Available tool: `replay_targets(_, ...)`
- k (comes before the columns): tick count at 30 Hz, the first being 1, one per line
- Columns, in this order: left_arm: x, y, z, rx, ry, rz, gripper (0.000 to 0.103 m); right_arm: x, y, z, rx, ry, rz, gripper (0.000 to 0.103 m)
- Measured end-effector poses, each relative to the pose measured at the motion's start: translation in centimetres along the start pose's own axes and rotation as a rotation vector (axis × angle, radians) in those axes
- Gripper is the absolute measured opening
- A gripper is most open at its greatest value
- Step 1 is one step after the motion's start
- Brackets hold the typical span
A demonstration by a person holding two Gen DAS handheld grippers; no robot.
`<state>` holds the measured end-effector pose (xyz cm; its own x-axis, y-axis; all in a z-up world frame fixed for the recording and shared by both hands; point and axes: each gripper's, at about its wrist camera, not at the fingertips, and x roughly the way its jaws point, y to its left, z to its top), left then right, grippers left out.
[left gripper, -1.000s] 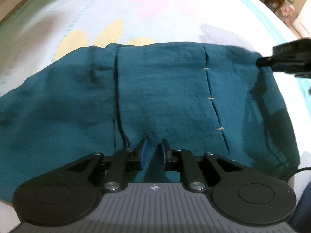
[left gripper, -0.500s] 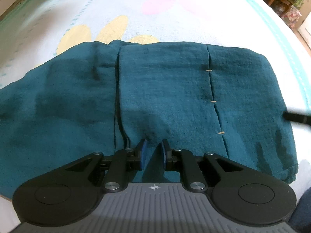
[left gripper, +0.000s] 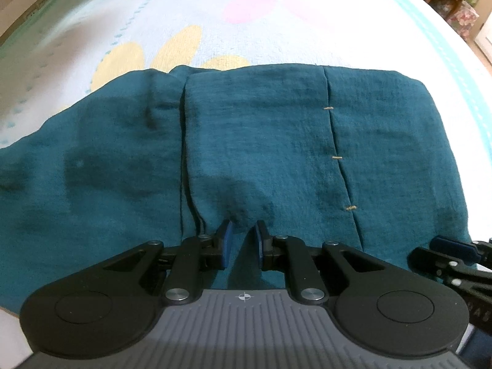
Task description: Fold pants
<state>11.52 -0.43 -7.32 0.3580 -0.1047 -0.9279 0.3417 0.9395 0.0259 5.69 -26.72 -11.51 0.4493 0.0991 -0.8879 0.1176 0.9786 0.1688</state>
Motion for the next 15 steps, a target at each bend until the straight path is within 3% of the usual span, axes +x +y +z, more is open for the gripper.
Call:
replay_targets(5,0.0,-0.2,0.0,0.005,0.004,0.007,0.015,0.2,1.8,-0.2,-0.068,-0.001,0.045,0.069)
replay_targets(15,0.2,0.0,0.3,0.02,0.012,0.022,0.016,0.4,1.8,-0.3,-0.049,-0.014,0.053,0.07)
